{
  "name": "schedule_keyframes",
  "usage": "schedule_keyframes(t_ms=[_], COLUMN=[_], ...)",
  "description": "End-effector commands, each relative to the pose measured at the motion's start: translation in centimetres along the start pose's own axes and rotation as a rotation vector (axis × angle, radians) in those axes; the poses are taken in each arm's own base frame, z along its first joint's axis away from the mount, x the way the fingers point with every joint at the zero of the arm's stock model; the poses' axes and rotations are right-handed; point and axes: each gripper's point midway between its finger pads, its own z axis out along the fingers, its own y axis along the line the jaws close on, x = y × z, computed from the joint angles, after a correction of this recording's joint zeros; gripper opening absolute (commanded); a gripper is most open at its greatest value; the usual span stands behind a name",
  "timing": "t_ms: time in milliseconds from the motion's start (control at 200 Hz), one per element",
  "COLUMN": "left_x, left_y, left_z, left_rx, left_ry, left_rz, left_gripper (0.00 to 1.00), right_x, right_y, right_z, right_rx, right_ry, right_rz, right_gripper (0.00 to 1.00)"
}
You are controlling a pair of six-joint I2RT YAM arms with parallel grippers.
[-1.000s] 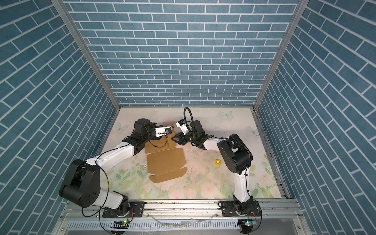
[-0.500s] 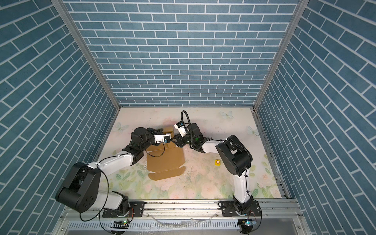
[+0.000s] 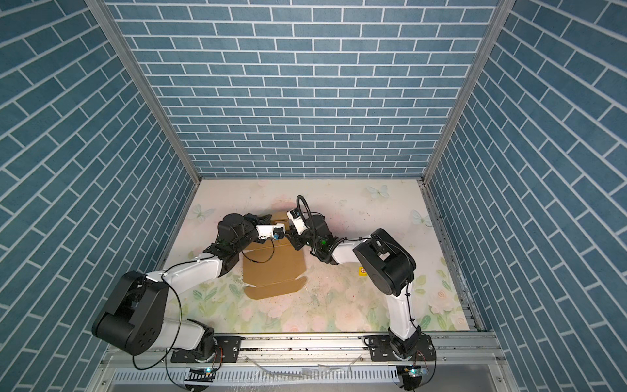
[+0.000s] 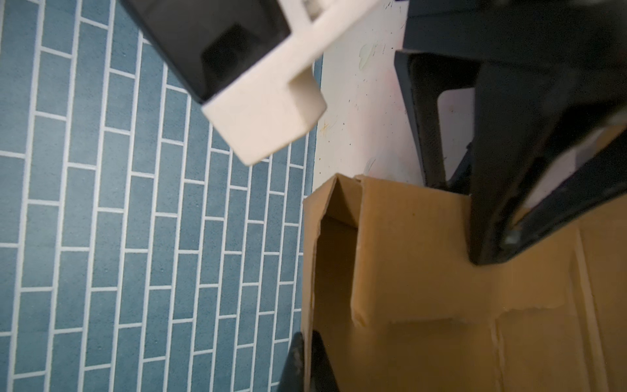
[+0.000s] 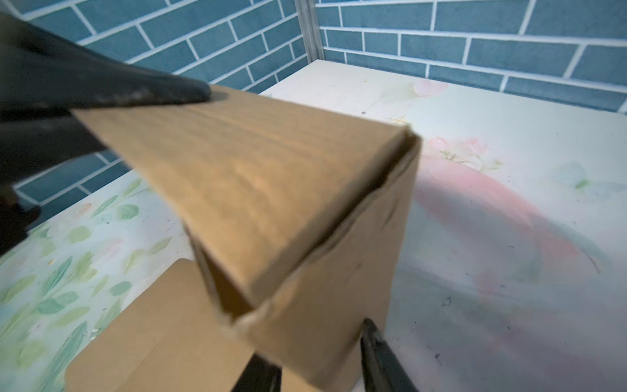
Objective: Fold the paper box
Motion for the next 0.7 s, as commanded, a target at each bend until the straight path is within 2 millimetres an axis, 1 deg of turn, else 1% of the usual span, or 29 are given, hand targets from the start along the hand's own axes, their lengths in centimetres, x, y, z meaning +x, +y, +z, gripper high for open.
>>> schedule_keyframes(t_ms=[0, 60, 135, 170, 260, 325, 450, 495, 610, 690], left_x=[-1.1, -1.2, -1.1, -1.1, -0.9, -0.9, -0.9, -0.8, -0.8, -0.8], left_y=[-1.7, -1.6, -1.6, -1.6, -2.2, -2.6, -3.4, -3.6, -4.0, -4.3], left_z=[-0.1, -0.1, 0.0, 0.1, 0.1, 0.0, 0.0, -0.1, -0.1, -0.2], left_rx=[0.066, 0.065, 0.067, 0.071, 0.092, 0.107, 0.129, 0.133, 0.143, 0.150], left_ry=[-0.051, -0.052, -0.047, -0.044, -0.039, -0.038, -0.038, -0.038, -0.038, -0.040], left_rz=[-0.013, -0.012, -0.013, -0.013, -0.015, -0.011, -0.001, 0.003, 0.005, 0.003], left_gripper=[0.00, 0.00, 0.00, 0.00, 0.00, 0.00, 0.00, 0.00, 0.00, 0.00], right_x=[-2.0, -2.0, -2.0, -2.0, -2.2, -2.4, -2.6, -2.5, -2.8, -3.1], right_y=[0.2, 0.2, -0.1, -0.1, 0.1, 0.2, 0.0, -0.8, -1.3, -1.5], right_z=[0.8, 0.9, 0.8, 0.9, 1.2, 1.6, 2.1, 2.2, 2.5, 2.8], right_rx=[0.029, 0.042, 0.066, 0.071, 0.076, 0.073, 0.090, 0.128, 0.159, 0.170], right_ry=[-0.089, -0.090, -0.097, -0.104, -0.121, -0.125, -0.136, -0.143, -0.161, -0.183], right_rz=[-0.039, -0.040, -0.041, -0.038, -0.037, -0.040, -0.045, -0.043, -0.044, -0.039], right_gripper=[0.24, 0.19, 0.18, 0.19, 0.31, 0.34, 0.34, 0.32, 0.29, 0.30])
